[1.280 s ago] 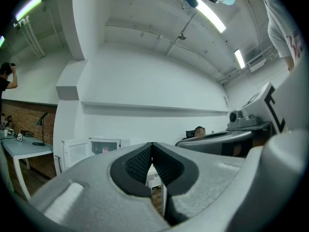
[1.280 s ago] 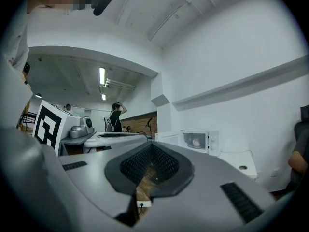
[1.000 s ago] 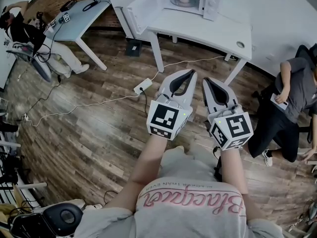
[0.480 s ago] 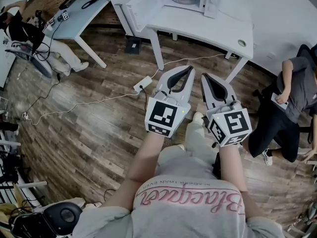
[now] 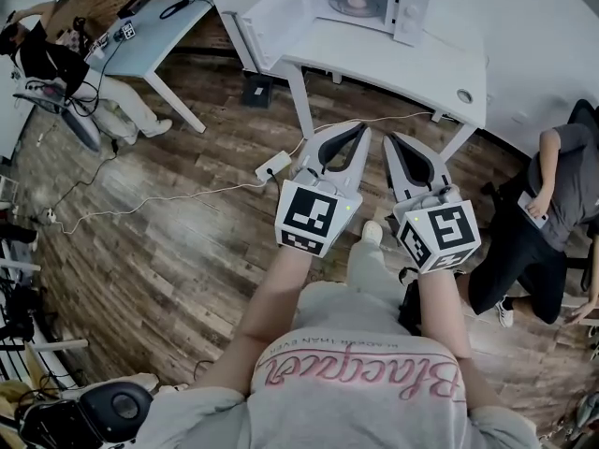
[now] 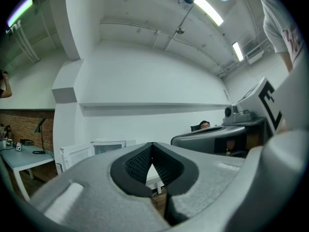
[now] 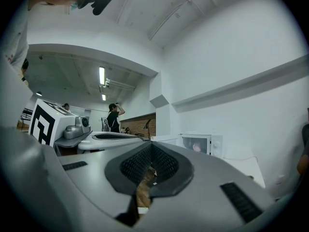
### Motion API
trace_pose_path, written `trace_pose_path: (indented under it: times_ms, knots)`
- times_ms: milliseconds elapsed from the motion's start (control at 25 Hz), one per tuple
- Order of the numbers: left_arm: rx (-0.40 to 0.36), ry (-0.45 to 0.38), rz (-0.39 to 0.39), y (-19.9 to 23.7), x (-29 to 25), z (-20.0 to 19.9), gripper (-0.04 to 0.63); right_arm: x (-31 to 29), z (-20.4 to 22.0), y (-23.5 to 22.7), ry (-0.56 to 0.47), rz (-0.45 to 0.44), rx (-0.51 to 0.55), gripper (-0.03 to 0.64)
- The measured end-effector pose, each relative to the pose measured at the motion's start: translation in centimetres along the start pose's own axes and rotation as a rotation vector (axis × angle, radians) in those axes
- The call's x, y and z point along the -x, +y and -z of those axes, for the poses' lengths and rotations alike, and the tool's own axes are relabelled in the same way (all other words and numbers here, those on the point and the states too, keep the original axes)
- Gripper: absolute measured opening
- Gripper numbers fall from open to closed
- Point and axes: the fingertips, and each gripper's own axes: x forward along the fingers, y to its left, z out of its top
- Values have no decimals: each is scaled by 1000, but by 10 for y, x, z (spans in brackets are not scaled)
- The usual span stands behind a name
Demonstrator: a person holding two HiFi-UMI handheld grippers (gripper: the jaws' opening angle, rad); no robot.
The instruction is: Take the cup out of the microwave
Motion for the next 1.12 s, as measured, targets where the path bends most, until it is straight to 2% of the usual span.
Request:
trace_pose_path:
  times_ms: [1120]
  knots:
    - [7, 16, -108, 91, -181, 4, 5, -141, -7, -144, 8, -132, 6, 11]
